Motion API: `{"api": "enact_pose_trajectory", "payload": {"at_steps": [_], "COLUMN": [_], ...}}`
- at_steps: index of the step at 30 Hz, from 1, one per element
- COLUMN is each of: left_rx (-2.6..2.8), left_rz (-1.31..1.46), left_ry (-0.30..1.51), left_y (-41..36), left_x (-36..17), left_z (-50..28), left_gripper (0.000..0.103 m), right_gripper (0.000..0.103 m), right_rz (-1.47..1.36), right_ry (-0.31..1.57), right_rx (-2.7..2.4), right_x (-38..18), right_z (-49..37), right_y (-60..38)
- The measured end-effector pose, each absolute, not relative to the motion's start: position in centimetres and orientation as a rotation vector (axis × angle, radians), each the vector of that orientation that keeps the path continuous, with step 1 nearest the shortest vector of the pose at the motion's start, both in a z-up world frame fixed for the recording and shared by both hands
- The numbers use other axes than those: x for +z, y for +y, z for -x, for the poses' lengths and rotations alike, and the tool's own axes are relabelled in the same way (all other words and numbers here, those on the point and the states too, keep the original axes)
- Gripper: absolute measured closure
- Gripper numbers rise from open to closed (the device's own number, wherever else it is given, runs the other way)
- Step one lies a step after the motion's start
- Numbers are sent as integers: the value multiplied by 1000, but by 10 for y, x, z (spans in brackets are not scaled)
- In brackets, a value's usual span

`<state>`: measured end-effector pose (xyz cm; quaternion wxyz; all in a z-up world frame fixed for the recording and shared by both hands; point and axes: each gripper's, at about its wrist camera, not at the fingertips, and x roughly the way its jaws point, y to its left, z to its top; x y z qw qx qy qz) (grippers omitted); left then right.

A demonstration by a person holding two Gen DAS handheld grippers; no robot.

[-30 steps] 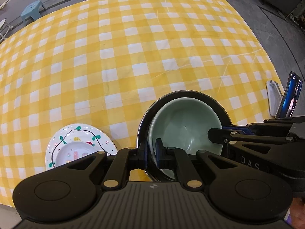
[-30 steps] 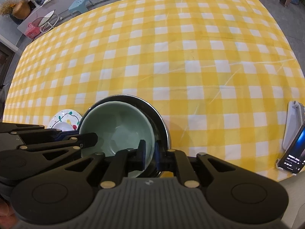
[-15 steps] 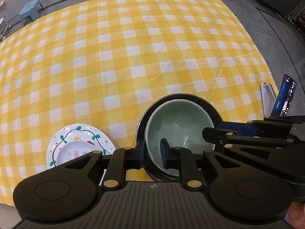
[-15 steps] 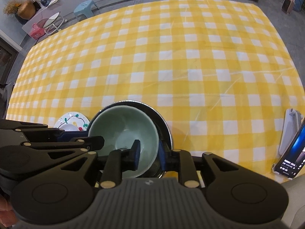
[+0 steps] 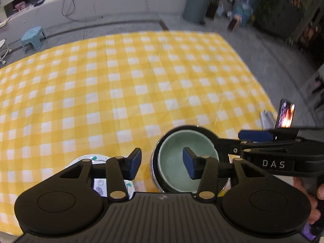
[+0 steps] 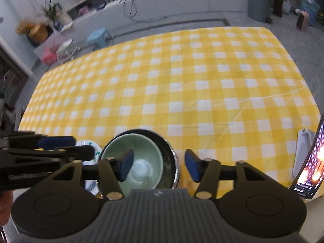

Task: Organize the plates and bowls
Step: 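Close both tools on the rim of the nested orange-blue-green bowls, then lift the nested bowls with both tools and carry them over the plate stack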

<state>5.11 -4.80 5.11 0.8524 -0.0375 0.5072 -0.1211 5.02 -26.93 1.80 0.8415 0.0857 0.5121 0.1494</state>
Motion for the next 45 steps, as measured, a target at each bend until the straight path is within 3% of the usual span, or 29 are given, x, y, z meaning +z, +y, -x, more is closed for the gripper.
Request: {"api": "enact_pose_trajectory", "payload": {"at_steps": [4,15,45], "left_rx": [-219,-210,-252], "left_rz": [153,580,639], "left_ry": [952,910,1006], "left_y": [-36,-2,-13], "left_x": [35,-30,-75], "left_z": [-34,-29,-49], "left_gripper": [33,33,34], "right_gripper": [37,36,37], "right_rz": [-291,-619,-638], "right_ry": [1040,991,1021], "right_rx": [270,221,207], "right_x": [-5,-64,-80], "right_z": [-39,-23,-23], "right_y": [-284,-299,-300]}}
